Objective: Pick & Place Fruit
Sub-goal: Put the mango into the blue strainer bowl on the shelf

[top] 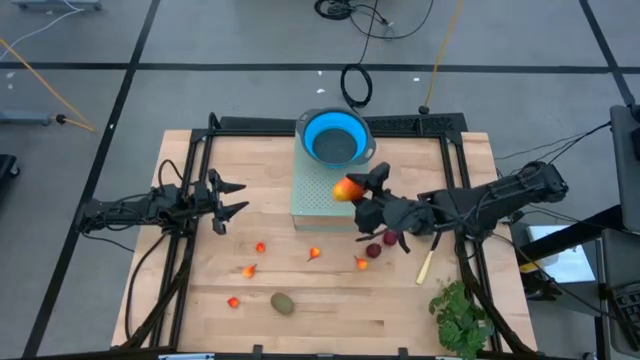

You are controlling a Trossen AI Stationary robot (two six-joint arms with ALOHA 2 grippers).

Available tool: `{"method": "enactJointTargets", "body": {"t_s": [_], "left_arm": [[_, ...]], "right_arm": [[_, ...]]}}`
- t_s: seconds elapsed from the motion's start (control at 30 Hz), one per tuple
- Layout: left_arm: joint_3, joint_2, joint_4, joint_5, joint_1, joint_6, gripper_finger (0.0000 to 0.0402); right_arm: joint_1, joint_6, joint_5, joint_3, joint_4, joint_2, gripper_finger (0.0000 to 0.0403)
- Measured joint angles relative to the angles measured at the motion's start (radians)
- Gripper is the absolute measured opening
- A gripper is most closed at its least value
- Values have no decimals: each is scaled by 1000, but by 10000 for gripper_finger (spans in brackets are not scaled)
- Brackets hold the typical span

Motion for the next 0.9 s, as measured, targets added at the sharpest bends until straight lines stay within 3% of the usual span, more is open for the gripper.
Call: {"method": "enactJointTargets", "body": {"t_s": [0.17,0.27,0.53,0.9], "left_arm": [[0,0,0,0,0,0,234],[0,0,0,0,0,0,234],[0,0,0,0,0,0,234],[0,0,0,0,0,0,234]], "right_arm": [[-18,5,1,0,57,0,246],[-41,88,21,0,146,0,246],[-161,154,47,0,349,-1,246],[-345,328,-150,0,386,-1,247]]}}
